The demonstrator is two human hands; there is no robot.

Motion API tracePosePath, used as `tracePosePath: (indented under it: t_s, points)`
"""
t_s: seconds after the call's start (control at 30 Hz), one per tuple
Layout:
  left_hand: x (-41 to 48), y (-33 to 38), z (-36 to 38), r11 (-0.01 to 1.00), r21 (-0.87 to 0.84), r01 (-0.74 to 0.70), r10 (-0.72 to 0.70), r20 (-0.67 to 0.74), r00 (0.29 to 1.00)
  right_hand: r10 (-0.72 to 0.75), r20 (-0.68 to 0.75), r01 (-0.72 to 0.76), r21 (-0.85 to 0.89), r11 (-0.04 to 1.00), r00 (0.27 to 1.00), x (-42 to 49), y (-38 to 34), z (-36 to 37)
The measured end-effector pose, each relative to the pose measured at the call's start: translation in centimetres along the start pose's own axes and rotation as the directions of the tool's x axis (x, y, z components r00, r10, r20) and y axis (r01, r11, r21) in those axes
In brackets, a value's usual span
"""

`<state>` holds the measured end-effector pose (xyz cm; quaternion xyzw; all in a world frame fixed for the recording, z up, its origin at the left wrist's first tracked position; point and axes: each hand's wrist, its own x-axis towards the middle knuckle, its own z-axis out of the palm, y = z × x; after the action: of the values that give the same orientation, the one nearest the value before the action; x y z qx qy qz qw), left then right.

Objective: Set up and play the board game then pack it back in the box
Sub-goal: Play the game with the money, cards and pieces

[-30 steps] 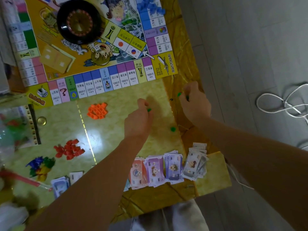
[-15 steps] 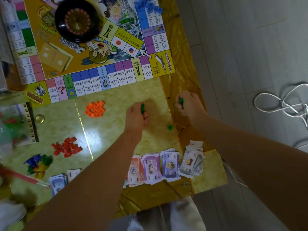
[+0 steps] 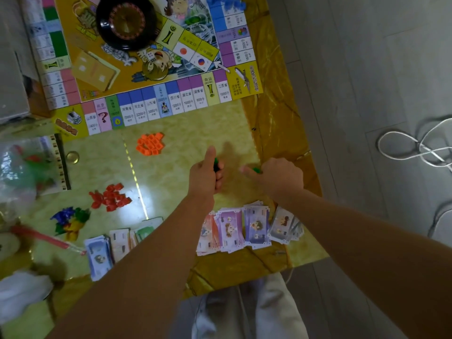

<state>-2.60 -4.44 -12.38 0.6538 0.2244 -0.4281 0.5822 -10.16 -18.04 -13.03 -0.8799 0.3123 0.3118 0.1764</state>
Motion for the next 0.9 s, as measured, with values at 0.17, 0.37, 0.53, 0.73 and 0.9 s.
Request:
tracePosePath:
  t_s: [0.17,0.37,0.53,0.73,0.9]
  points:
    - [-0.6,0.0,-2.1,0.996,-0.079,0.030,-0.032,-0.017,0.999,0.016,-0.036,-0.017,-0.020,1.000,0.999,0.1,-1.4,1.0]
    - [-1.5,0.6,-4.9,0.966,-0.226,0.126,-0.121,0.036,0.992,-0.082,0.205,-0.109,0.768,0.631,0.975,0.0,-4.1,-0.5]
    - [-2.9,2.5,-7.7,0.912,-0.384,0.142,-0.121,0.078,0.990,-0.224,0.395,-0.296,0.879,0.373,0.891,-0.5,-6.8,-2.9]
    - [-3.3,4.2,-12.1,0.886,-0.429,0.175,-0.234,-0.088,0.968,-0.220,0.434,-0.326,0.858,0.398,0.873,-0.5,-12.1,-4.0]
    - [-2.1,6.0,-15.9,0.913,-0.387,0.127,-0.213,-0.187,0.959,-0.216,0.425,-0.290,0.837,0.464,0.879,-0.1,-17.6,-4.2]
